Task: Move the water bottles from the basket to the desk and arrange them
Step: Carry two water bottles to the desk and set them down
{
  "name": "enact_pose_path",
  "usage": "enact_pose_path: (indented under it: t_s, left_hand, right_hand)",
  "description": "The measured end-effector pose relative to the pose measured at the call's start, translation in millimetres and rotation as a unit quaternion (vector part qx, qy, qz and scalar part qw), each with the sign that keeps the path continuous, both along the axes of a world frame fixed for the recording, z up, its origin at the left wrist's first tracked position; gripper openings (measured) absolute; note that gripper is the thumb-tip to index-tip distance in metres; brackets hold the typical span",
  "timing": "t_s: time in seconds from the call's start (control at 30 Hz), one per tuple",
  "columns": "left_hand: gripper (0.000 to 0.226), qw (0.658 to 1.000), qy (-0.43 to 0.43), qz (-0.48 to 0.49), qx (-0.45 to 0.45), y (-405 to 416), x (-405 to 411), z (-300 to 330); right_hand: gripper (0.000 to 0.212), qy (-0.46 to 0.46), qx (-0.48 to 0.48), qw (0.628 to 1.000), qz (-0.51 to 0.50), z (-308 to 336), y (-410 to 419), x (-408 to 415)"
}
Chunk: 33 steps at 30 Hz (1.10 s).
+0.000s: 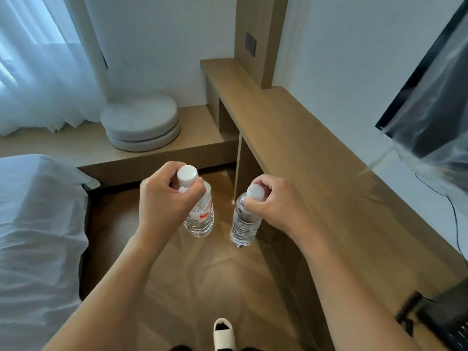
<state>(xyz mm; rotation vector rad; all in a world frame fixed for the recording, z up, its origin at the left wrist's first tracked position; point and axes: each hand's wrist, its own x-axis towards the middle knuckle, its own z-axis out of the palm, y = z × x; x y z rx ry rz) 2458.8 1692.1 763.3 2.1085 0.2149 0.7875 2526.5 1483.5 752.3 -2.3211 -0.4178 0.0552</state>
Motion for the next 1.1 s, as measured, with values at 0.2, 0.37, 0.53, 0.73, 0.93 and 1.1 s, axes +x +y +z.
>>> enact_pose_path:
  t_s: [0.2,0.37,0.53,0.73,0.93,1.1]
  left_hand:
    - [0.016,1.000,-0.002,-0.006,-0.007,62,115,4]
    - [0.015,0.999,0.012,-0.033,0.005,121,222,-9]
    - [0.015,0.996,0.012,-0.087,0.004,175,334,-4]
    - [0.016,0.990,0.023,-0.137,0.000,209,466,-4]
    - [0.015,0.985,0.041,-0.169,0.008,222,590,-16]
    - [0.014,0.976,0.059,-0.211,0.011,217,683,-9]
  right_hand:
    - [0.023,-0.008,-0.004,1.000,-0.004,3,61,113]
    - [0.020,0.013,-0.001,0.999,-0.047,-8,116,209]
    - [0.029,0.039,0.021,0.995,-0.089,-6,165,300]
    - [0.020,0.060,0.052,0.986,-0.144,-4,194,399]
    - [0.016,0.062,0.037,0.982,-0.173,-14,203,514]
    - [0.017,0.069,0.022,0.976,-0.203,-10,194,597]
